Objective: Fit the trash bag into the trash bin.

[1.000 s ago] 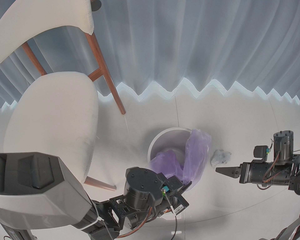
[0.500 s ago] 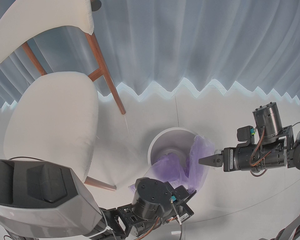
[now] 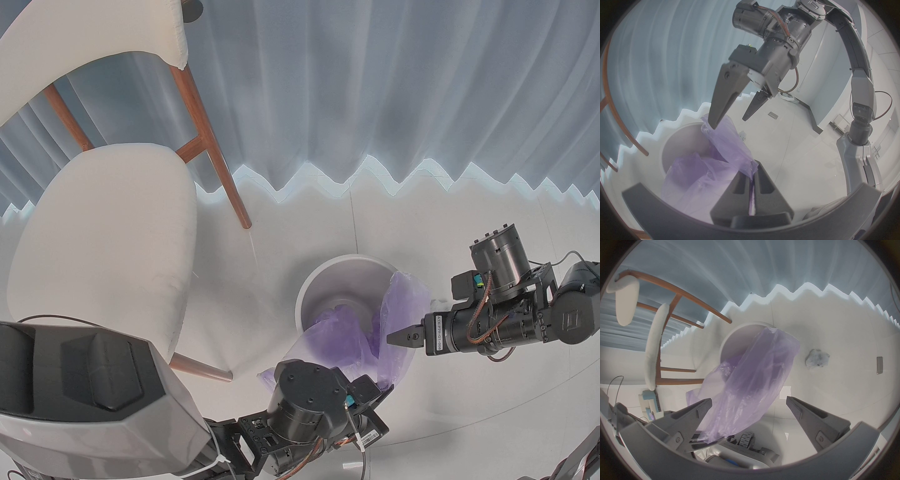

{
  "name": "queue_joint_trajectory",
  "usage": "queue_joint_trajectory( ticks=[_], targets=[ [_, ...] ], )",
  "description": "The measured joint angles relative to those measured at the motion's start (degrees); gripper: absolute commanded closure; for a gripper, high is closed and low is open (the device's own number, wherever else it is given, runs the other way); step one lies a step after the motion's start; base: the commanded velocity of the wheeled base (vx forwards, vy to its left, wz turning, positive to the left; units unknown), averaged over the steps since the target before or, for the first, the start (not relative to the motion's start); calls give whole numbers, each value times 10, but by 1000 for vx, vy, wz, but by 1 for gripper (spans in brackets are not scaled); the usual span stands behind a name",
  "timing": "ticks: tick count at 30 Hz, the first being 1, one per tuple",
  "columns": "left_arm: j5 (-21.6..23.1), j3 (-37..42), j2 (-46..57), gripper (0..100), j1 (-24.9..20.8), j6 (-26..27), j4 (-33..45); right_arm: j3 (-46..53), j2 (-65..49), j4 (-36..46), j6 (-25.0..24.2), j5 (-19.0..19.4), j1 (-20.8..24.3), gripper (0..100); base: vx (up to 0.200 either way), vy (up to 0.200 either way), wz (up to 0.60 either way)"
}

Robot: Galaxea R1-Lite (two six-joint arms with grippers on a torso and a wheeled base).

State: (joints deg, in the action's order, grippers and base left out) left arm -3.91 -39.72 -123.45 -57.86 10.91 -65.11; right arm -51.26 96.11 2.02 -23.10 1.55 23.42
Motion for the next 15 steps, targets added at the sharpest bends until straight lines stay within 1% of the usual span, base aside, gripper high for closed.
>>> queue_joint_trajectory(
  ticks=[9, 15],
  targets=[
    [0, 1, -1, 100, 5, 0, 0, -18, 34, -1, 8, -13, -19, 0, 0, 0, 0],
    [0, 1, -1, 100, 5, 0, 0, -60, 59, -2, 8, -14, -34, 0, 0, 0, 0]
  ],
)
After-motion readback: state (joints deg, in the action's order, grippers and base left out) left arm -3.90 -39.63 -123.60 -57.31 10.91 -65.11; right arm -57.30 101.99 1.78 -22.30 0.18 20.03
